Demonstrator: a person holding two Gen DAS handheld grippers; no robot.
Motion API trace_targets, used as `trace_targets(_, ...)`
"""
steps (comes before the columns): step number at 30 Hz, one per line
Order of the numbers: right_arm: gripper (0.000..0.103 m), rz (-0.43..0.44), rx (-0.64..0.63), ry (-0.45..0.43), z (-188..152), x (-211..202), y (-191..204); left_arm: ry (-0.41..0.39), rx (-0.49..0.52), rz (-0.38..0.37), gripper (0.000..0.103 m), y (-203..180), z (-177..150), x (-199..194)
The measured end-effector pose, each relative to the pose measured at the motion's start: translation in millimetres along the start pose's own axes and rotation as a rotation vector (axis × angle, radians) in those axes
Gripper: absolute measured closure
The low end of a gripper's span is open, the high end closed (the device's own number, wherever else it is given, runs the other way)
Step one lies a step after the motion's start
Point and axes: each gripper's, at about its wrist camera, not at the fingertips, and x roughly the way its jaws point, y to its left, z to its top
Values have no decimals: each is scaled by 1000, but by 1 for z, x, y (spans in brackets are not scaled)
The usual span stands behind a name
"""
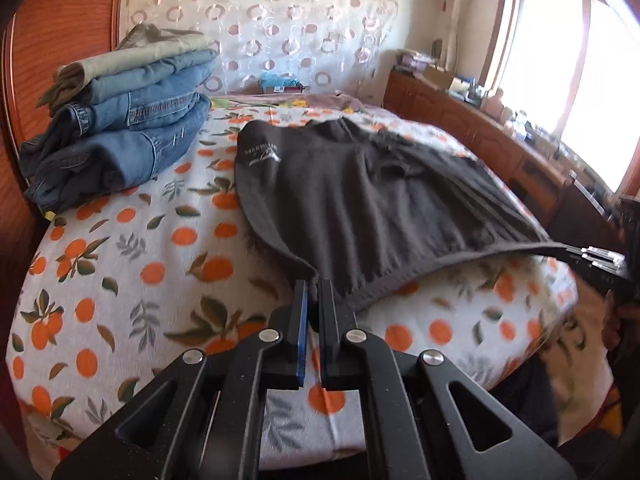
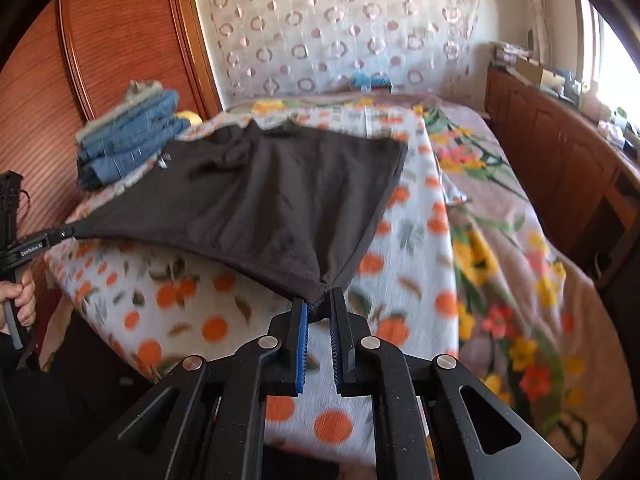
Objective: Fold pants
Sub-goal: 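Lay the pants flat on the sheet and open both tools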
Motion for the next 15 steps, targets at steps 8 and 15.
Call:
trace_targets(8, 93, 25, 33, -27, 2, -8, -2, -15, 30, 14, 95, 3, 1, -4)
trace_targets(15, 90, 11, 26, -31, -4, -17, 5, -28, 40, 29, 81, 9, 5, -14)
